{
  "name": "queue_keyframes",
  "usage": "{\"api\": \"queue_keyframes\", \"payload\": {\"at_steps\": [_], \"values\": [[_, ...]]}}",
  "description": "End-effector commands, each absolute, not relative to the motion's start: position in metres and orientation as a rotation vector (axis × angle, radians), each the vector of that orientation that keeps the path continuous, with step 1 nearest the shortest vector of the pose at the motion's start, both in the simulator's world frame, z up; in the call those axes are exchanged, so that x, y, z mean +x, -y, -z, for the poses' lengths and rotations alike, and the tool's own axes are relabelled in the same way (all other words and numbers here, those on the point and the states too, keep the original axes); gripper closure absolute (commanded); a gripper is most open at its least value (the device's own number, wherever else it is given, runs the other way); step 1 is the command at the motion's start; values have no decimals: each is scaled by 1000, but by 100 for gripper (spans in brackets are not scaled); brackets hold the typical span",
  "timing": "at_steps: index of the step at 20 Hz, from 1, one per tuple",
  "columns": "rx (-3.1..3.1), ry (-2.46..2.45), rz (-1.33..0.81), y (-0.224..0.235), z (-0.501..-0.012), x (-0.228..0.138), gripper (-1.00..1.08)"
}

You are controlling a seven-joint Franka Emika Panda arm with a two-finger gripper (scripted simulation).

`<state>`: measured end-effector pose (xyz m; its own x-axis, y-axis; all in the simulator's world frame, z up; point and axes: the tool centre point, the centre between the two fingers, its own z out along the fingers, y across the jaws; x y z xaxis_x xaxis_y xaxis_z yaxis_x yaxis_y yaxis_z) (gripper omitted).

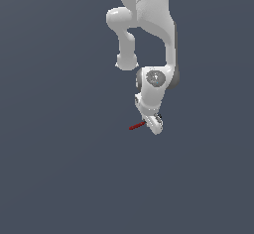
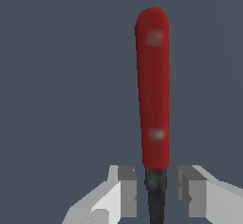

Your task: Pick up the object and move it to a goal position.

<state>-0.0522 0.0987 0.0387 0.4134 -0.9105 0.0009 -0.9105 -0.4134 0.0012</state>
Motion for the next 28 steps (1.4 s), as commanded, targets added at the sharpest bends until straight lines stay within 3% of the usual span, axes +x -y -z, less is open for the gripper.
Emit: {"api": "queue_keyframes", "payload": {"at_steps": [1, 15, 28], "values": [[2640, 1700, -1, -105, -51, -41, 108], [2643, 1696, -2, -148, -128, 29, 108], [2645, 1695, 0, -162, -150, 52, 108]]}}
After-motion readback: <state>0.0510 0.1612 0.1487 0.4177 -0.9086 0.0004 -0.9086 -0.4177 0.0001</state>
